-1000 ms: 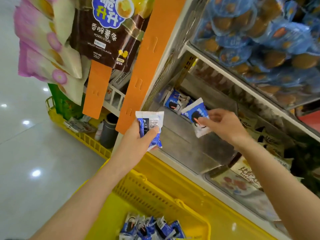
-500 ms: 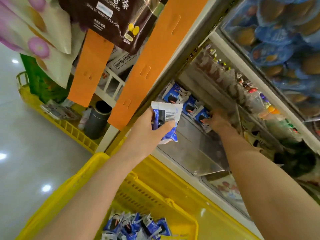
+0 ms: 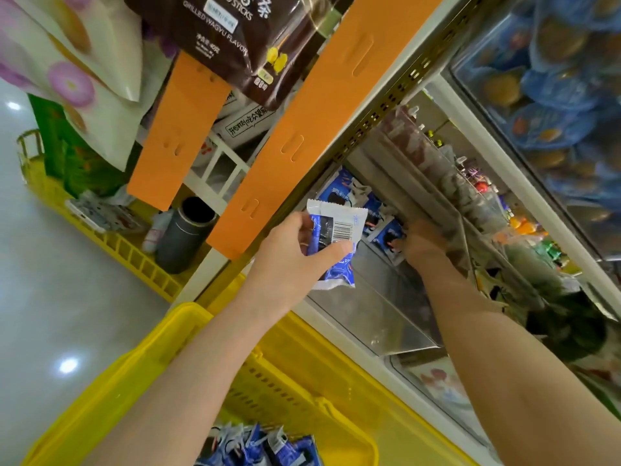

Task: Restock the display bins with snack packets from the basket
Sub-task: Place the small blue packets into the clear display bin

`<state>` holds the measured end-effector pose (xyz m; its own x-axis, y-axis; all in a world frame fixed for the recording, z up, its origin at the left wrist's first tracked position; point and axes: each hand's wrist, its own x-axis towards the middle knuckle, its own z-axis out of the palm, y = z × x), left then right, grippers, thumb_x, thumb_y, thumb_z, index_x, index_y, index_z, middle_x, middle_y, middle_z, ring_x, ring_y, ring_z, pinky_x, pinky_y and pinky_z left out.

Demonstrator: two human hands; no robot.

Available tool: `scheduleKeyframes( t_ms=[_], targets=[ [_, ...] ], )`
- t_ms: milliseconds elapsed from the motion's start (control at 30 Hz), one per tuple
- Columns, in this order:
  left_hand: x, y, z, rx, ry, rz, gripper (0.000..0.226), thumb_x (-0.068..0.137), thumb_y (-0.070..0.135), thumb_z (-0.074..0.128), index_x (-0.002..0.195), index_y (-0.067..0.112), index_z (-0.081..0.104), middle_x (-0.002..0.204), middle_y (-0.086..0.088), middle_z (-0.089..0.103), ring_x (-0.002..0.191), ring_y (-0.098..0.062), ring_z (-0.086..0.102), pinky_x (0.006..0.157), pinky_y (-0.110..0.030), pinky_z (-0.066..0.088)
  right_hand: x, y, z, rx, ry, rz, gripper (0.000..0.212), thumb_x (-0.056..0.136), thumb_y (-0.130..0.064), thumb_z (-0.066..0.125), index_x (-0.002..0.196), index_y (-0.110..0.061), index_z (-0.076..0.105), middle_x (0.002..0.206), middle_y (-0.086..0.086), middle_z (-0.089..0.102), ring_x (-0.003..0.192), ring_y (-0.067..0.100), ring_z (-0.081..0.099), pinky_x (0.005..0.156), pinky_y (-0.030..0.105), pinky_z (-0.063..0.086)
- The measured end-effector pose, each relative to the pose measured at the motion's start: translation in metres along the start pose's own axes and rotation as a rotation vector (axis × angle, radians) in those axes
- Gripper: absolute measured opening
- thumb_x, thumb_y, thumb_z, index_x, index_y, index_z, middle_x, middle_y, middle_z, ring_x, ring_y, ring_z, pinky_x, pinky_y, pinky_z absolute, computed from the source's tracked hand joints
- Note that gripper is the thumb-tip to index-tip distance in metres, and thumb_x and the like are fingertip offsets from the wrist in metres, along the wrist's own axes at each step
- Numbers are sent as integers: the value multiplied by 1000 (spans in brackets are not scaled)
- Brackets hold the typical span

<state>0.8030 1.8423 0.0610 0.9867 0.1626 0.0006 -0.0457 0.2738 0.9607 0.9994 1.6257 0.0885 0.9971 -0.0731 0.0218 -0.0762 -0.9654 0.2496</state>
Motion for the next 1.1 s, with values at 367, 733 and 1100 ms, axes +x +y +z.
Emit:
scheduleKeyframes(
  t_ms=[367,733,1100],
  targets=[
    [-11,7,8,62,-52,47,26,87,27,62,112,26,59,101,13,67,86,10,61,65,-4,47,-150,-47,-68,1018,-47,-451,25,98,-32,42,85,-33,63,87,-6,68,66,-2,61,60,16,50],
    [-33,16,28,11,58,-263,24,94,34,50,105,14,58,86,1,63,71,-15,63,69,-28,51,-204,-21,-60,760,531,-875,12,84,-8,66,95,-8,70,96,2,65,94,5,58,84,18,49],
    [-42,24,23,-377,-103,-259,22,89,12,54,109,15,63,94,-7,72,80,-13,69,62,-27,54,-221,3,-48,509,440,-980,23,90,-27,53,101,-15,69,106,1,64,101,8,59,84,23,52]
  ],
)
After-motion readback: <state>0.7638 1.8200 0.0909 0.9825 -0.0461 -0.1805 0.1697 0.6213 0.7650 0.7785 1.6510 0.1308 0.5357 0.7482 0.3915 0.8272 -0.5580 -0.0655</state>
